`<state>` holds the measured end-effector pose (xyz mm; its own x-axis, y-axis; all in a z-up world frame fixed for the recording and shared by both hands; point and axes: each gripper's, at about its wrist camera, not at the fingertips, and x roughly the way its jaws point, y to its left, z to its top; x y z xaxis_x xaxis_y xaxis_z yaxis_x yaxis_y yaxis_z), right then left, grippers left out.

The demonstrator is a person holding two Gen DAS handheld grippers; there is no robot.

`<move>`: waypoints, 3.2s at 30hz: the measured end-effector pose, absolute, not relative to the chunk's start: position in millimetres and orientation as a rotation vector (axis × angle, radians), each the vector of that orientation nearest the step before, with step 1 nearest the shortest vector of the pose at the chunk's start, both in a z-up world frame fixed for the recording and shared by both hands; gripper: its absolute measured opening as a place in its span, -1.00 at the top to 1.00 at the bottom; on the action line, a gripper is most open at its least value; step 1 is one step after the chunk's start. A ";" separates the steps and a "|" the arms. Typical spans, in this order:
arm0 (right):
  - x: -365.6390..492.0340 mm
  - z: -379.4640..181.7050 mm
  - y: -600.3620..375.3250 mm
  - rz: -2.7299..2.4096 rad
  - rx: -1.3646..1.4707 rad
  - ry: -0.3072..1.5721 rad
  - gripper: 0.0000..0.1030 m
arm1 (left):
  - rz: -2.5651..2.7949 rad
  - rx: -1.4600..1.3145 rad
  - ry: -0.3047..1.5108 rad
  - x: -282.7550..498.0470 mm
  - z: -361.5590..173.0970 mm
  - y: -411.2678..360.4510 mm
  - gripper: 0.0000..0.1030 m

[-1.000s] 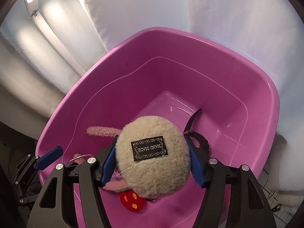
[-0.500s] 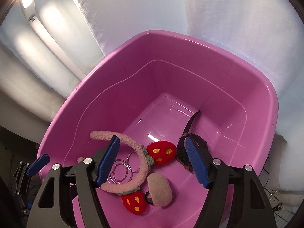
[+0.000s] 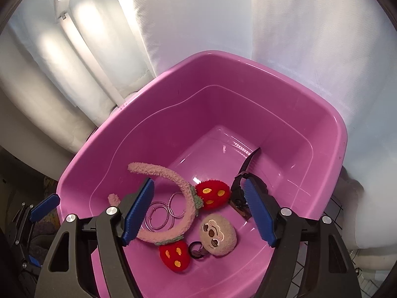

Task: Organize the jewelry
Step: 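Withdraw both tools from the tub back over the table, then move the left tool to the pearl claw clip while the right tool approaches the black keychain strap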

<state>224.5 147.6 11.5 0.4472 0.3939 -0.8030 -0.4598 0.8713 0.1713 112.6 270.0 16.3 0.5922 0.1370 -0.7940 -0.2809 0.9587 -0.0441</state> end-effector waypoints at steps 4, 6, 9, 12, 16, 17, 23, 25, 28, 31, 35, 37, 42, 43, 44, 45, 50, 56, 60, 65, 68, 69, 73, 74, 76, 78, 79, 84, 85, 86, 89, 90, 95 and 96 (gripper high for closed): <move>207.5 20.3 133.6 0.530 -0.056 0.941 -0.43 | 0.268 -0.170 0.874 100.1 26.6 265.8 -0.85; 197.5 23.8 124.1 0.533 -0.045 0.928 -0.43 | 0.277 -0.167 0.863 94.3 31.5 262.0 -0.85; 179.7 28.8 106.0 0.528 -0.028 0.905 -0.43 | 0.287 -0.168 0.848 85.5 39.3 254.2 -0.86; 157.4 30.3 83.3 0.512 -0.006 0.877 -0.43 | 0.281 -0.182 0.829 75.2 47.9 243.2 -0.86; 122.0 28.2 44.7 0.503 0.031 0.837 -0.43 | 0.247 -0.170 0.786 60.8 61.4 217.1 -0.86; 113.0 26.0 33.9 0.503 0.040 0.827 -0.43 | 0.234 -0.159 0.774 57.2 64.7 208.9 -0.86; 60.9 9.6 -43.3 0.443 0.113 0.789 -0.43 | 0.131 -0.125 0.736 39.1 77.0 152.6 -0.87; 43.6 2.2 -73.3 0.410 0.135 0.790 -0.43 | 0.093 -0.133 0.734 34.6 77.8 133.7 -0.88; 18.1 -12.5 -119.4 0.345 0.160 0.805 -0.45 | 0.043 -0.136 0.741 29.9 76.0 105.2 -0.88; -5.6 -31.6 -163.4 0.273 0.191 0.829 -0.50 | -0.002 -0.131 0.756 26.1 70.6 75.4 -0.88; -34.1 -58.2 -215.7 0.189 0.250 0.859 -0.50 | -0.059 -0.108 0.793 23.4 56.3 35.3 -0.88; -44.5 -67.0 -235.5 0.154 0.268 0.862 -0.50 | -0.081 -0.097 0.819 21.6 46.0 15.7 -0.88; -64.4 -83.9 -267.8 0.127 0.270 0.859 -0.50 | -0.122 -0.091 0.875 16.4 18.8 -21.5 -0.88; -67.6 -87.5 -272.9 0.127 0.267 0.857 -0.50 | -0.127 -0.084 0.882 14.5 13.5 -28.1 -0.88; -69.0 -90.4 -275.7 0.126 0.263 0.855 -0.50 | -0.132 -0.076 0.885 13.5 8.8 -33.3 -0.88; -70.3 -93.3 -278.9 0.124 0.260 0.857 -0.50 | -0.134 -0.065 0.889 12.8 4.5 -38.3 -0.88; -66.1 -108.2 -288.8 0.129 0.286 0.870 -0.50 | -0.152 -0.039 0.909 17.0 -11.3 -50.7 -0.88; -46.5 -122.0 -285.8 0.125 0.294 0.876 -0.50 | -0.172 -0.021 0.926 38.6 -30.1 -53.3 -0.88; -28.6 -128.0 -281.3 0.108 0.286 0.880 -0.50 | -0.199 -0.018 0.937 60.3 -45.0 -56.3 -0.88; -6.5 -135.2 -271.2 0.096 0.247 0.880 -0.50 | -0.233 -0.022 0.950 91.4 -65.9 -61.3 -0.88; 6.3 -142.3 -266.2 0.087 0.232 0.883 -0.50 | -0.255 -0.011 0.957 109.8 -80.5 -65.4 -0.88; 11.5 -145.7 -264.7 0.083 0.225 0.889 -0.50 | -0.261 -0.005 0.960 115.5 -85.8 -66.3 -0.88; 32.1 -159.9 -261.1 0.062 0.229 0.906 -0.50 | -0.297 0.014 0.974 134.8 -104.3 -67.8 -0.88; 37.1 -163.6 -259.9 0.063 0.235 0.911 -0.50 | -0.306 0.020 0.979 138.8 -108.6 -67.8 -0.88; 47.0 -170.6 -255.9 0.058 0.228 0.923 -0.50 | -0.326 0.027 0.983 145.8 -116.2 -68.8 -0.88; 57.1 -177.6 -251.1 0.060 0.205 0.932 -0.49 | -0.335 0.034 0.985 153.7 -123.7 -70.9 -0.88; 62.0 -180.9 -248.6 0.055 0.190 0.937 -0.49 | -0.337 0.039 0.985 157.2 -126.9 -71.7 -0.88; 82.6 -191.7 -238.1 0.064 0.132 0.946 -0.50 | -0.374 0.078 0.995 171.7 -140.8 -75.3 -0.88; 86.2 -193.1 -236.0 0.067 0.119 0.948 -0.50 | -0.380 0.087 0.997 173.4 -142.7 -75.2 -0.88; 89.1 -194.3 -234.1 0.067 0.107 0.949 -0.50 | -0.384 0.091 0.998 174.7 -144.0 -74.3 -0.88; 97.4 -197.6 -228.7 0.069 0.079 0.948 -0.49 | -0.399 0.078 1.005 177.5 -147.8 -68.9 -0.88; 99.9 -198.9 -226.7 0.067 0.069 0.948 -0.49 | -0.399 0.073 1.009 179.3 -149.4 -67.8 -0.88; 111.3 -205.1 -217.1 0.054 0.015 0.944 -0.49 | -0.398 0.063 1.028 186.3 -157.2 -63.9 -0.88; 113.2 -206.1 -215.9 0.051 0.012 0.941 -0.49 | -0.400 0.064 1.029 187.0 -158.1 -64.0 -0.88</move>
